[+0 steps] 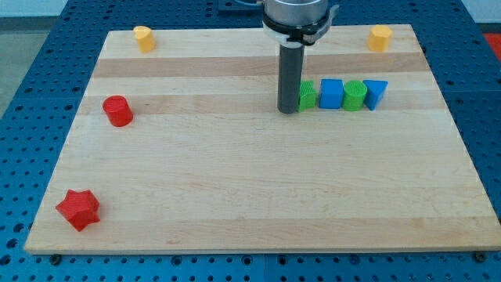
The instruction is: Move the green star slightly down
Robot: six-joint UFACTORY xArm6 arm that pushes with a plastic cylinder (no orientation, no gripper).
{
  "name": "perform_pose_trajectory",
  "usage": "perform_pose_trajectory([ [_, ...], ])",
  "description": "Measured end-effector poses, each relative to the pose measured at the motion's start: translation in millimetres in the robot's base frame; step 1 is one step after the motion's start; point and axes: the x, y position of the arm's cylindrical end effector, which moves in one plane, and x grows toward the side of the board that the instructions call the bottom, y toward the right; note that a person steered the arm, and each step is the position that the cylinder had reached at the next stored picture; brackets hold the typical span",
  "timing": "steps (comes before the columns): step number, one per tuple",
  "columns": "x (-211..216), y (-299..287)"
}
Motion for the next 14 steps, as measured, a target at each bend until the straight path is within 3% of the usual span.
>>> perform_pose_trajectory([
  [3, 2, 0],
  [4, 0, -42],
  [5, -28, -66],
  [6, -64, -55],
  [9, -73, 41],
  [14, -65, 46],
])
